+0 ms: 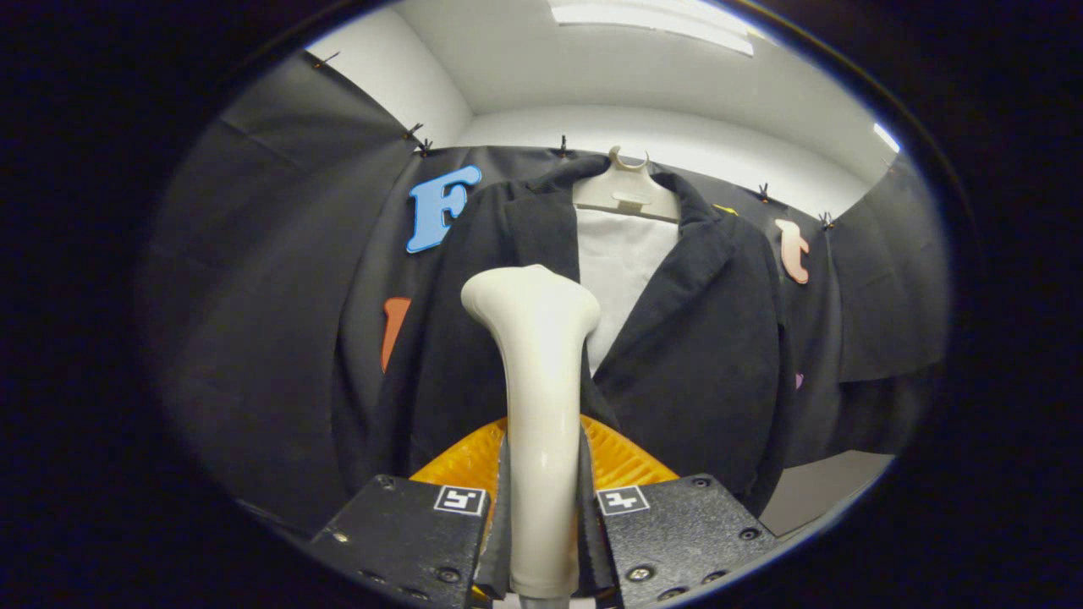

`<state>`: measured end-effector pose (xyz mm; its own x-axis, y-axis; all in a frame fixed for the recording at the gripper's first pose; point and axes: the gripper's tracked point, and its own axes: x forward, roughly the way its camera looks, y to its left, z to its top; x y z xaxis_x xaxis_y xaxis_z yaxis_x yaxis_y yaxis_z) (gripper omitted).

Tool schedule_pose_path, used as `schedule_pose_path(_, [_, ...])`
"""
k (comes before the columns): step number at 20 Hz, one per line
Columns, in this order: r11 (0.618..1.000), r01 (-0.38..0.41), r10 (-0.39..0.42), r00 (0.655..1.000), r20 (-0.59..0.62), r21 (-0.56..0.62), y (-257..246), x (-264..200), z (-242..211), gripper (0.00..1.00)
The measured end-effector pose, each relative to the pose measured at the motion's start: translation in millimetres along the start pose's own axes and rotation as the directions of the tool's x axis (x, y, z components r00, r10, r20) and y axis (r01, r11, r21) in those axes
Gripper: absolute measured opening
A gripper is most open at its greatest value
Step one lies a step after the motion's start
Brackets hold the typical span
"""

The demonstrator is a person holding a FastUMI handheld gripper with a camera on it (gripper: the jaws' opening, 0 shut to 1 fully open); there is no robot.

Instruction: Iron the clothes twice with a garment steamer, once on the left side and once on the right side.

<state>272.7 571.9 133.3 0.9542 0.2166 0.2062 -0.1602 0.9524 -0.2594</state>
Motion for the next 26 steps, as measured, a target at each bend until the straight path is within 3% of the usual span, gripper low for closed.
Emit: schedule_pose_path(26, [0.998,-0.023,0.013,0.981,-0.194,-0.052,11,-46,-87,0.35])
